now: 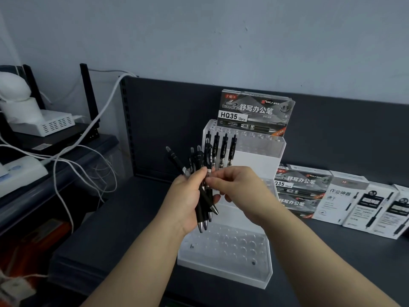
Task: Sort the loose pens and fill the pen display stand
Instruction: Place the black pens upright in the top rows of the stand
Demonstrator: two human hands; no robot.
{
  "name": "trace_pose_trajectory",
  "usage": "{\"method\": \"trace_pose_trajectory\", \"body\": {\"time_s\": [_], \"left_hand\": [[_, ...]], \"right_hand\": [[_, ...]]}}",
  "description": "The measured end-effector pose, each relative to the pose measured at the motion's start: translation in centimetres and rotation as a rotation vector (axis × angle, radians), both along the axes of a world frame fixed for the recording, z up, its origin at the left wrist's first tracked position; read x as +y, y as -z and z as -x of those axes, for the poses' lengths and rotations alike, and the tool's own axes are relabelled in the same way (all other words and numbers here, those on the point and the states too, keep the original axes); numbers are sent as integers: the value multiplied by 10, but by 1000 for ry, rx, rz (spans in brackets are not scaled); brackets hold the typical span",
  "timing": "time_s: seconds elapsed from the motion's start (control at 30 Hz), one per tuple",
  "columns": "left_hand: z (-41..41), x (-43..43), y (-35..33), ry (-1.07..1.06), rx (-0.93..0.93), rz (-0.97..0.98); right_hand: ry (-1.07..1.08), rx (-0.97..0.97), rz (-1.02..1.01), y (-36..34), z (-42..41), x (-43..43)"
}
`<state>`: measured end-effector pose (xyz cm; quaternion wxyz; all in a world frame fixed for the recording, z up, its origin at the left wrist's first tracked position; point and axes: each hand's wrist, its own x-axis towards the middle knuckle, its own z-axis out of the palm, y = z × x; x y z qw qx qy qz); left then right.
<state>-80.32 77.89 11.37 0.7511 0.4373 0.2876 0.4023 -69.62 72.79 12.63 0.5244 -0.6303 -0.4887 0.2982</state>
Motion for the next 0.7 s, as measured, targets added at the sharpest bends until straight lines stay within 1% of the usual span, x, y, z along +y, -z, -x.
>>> {"method": "trace_pose_trajectory", "body": {"time_s": [0.13,0.27,0.33,0.4,0.57,0.7], "left_hand": [[-1,-1,1,20,-17,-10],[1,5,2,-43,-11,-4],[2,7,3,-65,1,-4],[3,7,4,-75,1,-14],[5,8,9,-73,17,-44],[7,9,10,-76,28,-74]], "right_hand": [[31,28,10,-4,-8,-3],[263,40,-114,-18,-31,0],[383,-26,-199,-21,-43,5],[455,-119,-218,-18,-52,12],[475,-319,-133,1,-57,23],[444,-497,23,13,-56,28]]}}
